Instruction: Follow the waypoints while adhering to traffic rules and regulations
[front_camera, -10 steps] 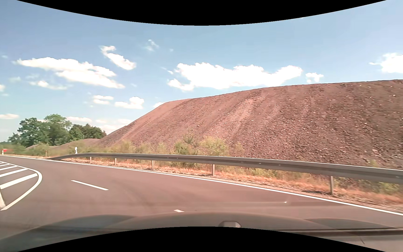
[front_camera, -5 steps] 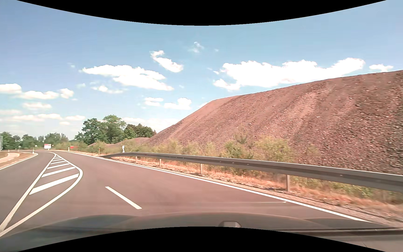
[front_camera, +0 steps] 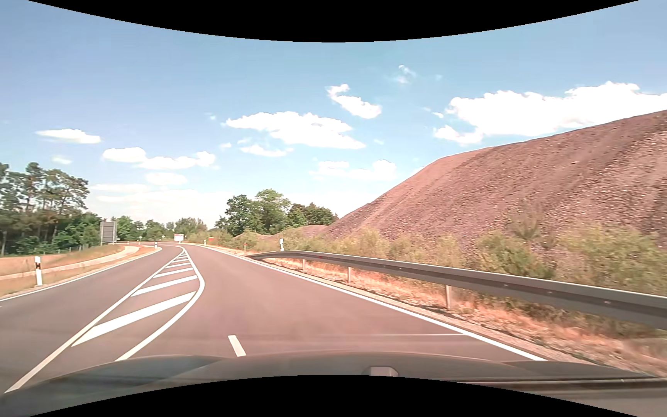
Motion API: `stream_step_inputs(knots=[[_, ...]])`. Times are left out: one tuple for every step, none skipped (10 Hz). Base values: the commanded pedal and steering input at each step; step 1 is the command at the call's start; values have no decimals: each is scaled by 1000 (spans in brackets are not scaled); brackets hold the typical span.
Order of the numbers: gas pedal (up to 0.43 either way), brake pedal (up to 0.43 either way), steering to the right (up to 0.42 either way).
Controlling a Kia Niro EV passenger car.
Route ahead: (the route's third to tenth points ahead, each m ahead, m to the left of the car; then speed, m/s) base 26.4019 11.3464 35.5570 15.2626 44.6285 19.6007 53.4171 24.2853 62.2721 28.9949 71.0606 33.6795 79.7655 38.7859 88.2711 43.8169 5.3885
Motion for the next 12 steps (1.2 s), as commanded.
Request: stream_step_inputs(knots=[[260, 0, -355], [268, 0, -336], [280, 0, -319], [280, 0, -282], [280, 0, -239], [280, 0, -194], [287, 0, -164], [287, 0, -122], [287, 0, -89], [287, 0, -76], [287, 0, -71], [280, 0, -70]])
